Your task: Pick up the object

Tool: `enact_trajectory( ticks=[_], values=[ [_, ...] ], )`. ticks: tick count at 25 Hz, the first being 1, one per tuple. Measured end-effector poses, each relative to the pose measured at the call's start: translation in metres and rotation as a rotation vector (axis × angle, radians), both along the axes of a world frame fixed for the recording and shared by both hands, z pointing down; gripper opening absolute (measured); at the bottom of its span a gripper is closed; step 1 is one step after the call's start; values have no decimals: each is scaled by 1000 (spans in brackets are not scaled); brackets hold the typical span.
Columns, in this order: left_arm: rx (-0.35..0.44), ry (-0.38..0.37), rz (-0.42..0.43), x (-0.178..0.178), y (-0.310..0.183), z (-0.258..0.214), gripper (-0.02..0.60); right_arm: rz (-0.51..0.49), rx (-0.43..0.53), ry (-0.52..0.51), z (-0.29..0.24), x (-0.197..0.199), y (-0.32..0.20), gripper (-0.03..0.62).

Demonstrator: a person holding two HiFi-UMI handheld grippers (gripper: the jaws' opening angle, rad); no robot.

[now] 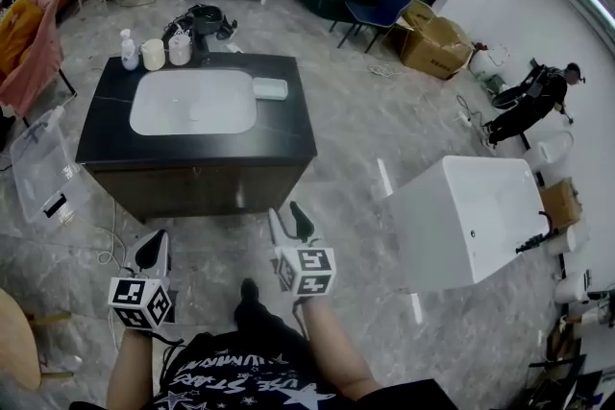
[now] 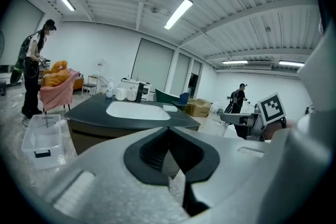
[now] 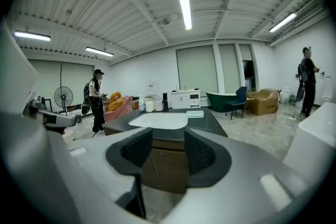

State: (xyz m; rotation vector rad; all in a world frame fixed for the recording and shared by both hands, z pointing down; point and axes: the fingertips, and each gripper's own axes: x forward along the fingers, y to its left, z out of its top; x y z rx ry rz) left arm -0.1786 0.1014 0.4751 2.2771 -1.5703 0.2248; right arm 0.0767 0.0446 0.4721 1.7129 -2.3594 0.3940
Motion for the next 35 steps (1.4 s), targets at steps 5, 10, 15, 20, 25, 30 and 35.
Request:
enact_trajectory(
  ticks=[5, 10, 15, 20, 25, 30, 35],
  values=[
    [32, -43, -19, 31, -60, -8, 9, -45, -34, -20, 6, 26, -73, 232],
    [34, -63, -64, 50, -103, -7, 9, -51, -62, -37, 11, 54, -127, 233],
    [3, -68, -95, 60, -128, 0, 9, -44, -108, -34, 24, 71, -159, 233],
    [-15, -74, -81, 62, -158, 13, 9, -45, -151, -47, 44, 67, -185, 233],
    [-37, -60, -40, 64, -209, 26, 9, -15, -191, -47, 57, 63, -216, 233],
    [-33, -63, 31, 68, -280, 29, 9, 34, -214, -39, 62, 66, -266, 233],
    [-41, -51, 78, 70, -344, 30, 9, 71, -242, -30, 66, 66, -318, 233]
  ],
)
